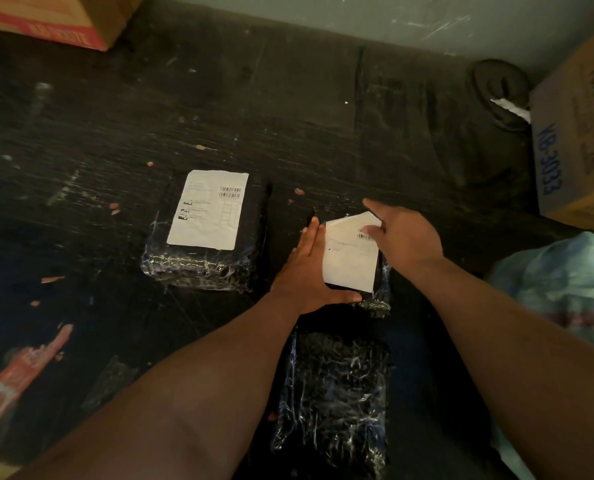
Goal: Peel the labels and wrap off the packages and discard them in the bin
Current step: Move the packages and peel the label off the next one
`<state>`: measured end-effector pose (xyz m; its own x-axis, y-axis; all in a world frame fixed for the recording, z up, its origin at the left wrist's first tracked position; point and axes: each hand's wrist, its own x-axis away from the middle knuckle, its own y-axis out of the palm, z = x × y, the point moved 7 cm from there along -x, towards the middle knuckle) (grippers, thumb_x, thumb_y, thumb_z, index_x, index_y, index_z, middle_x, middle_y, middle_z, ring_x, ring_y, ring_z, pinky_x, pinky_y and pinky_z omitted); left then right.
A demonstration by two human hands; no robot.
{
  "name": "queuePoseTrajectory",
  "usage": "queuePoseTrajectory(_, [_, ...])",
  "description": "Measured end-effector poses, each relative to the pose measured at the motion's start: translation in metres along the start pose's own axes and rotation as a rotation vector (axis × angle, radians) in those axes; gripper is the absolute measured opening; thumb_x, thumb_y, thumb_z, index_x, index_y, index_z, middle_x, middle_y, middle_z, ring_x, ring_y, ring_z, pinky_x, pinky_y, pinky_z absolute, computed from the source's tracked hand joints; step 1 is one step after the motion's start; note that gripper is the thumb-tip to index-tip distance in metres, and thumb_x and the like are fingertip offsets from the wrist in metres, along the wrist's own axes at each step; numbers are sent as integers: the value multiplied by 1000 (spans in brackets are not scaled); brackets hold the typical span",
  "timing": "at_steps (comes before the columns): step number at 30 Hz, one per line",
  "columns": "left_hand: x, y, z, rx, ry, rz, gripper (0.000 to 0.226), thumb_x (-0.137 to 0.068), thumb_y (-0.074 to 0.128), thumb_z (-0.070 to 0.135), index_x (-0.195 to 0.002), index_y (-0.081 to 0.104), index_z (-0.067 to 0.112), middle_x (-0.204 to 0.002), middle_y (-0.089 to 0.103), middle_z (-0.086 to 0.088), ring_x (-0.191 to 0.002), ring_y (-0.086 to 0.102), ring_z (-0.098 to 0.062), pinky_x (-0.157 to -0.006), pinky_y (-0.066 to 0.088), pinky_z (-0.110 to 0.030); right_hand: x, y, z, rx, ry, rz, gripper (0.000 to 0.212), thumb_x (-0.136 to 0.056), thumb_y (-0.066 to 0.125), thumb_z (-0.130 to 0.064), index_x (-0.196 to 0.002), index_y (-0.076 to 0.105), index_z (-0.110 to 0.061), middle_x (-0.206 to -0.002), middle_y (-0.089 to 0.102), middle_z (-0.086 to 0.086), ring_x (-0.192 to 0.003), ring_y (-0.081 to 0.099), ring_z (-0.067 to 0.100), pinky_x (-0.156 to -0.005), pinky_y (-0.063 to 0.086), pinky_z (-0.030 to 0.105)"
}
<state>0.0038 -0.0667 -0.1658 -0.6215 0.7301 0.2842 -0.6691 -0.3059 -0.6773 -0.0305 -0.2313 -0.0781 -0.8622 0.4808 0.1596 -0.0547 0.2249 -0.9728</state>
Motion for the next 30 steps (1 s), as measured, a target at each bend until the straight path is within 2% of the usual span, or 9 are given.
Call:
queuePoseTrajectory(2, [0, 0, 0, -3, -6, -10, 153, -60, 85, 73, -160, -19, 21, -163, -34, 15, -154, -20, -10, -126, 11, -53, -2, -5, -3, -21, -28, 39, 32, -94, 62, -33, -126, 62, -34, -124, 57, 2, -110, 57, 19, -87, 54, 36])
queuePoseTrajectory(5, [0, 1, 0, -21, -15, -18, 154, -60, 84, 73, -160, -20, 21, -163, -35, 16, -154, -20, -10, -126, 12, -52, -6, -4, -9, -10, -58, 23, 12, -93, 63, -28, -103, 69, -31, -113, 60, -2, -100, 57, 15, -84, 55, 35])
queuePoseTrajectory(8, [1, 0, 1, -24, -8, -19, 153, -61, 84, 73, -160, -21, 20, -163, -35, 16, -153, -20, -9, -127, 11, -51, -5, 2, -12, 28, -24, -75, 17, -93, 62, -31, -110, 64, -32, -109, 65, -1, -95, 58, 15, -82, 54, 37])
queuePoseTrajectory(11, [2, -1, 2, -33, -13, -16, 153, -61, 84, 73, -160, -20, 20, -163, -34, 16, -154, -17, -10, -127, 10, -50, -2, 1, -17, 62, -46, -67, 39, -94, 62, -30, -133, 57, -32, -125, 63, 4, -113, 57, 21, -92, 52, 40])
queuePoseTrajectory(16, [2, -1, 1, -62, -14, -4, 151, -60, 83, 75, -162, -12, 18, -166, -28, 13, -156, -11, -14, -127, 9, -49, 6, -3, -25, 125, -82, -88, 23, -97, 58, -29, -118, 67, -32, -111, 64, -1, -102, 58, 17, -89, 53, 38])
queuePoseTrajectory(21, [-1, -1, -2, -76, -5, 27, 149, -56, 81, 80, -164, -2, 21, -168, -23, 13, -156, -8, -11, -127, 2, -49, 20, -7, -27, 86, -169, -62, 23, -98, 57, -29, -118, 68, -30, -109, 64, -3, -105, 55, 15, -90, 50, 35])
queuePoseTrajectory(30, [2, 1, -1, -86, -47, 55, 147, -57, 80, 79, -163, -4, 24, -167, -23, 16, -156, -9, -10, -127, 0, -48, 37, -21, -34, 20, -228, -7, 22, -99, 55, -31, -115, 70, -27, -104, 63, -6, -100, 52, 10, -81, 43, 27])
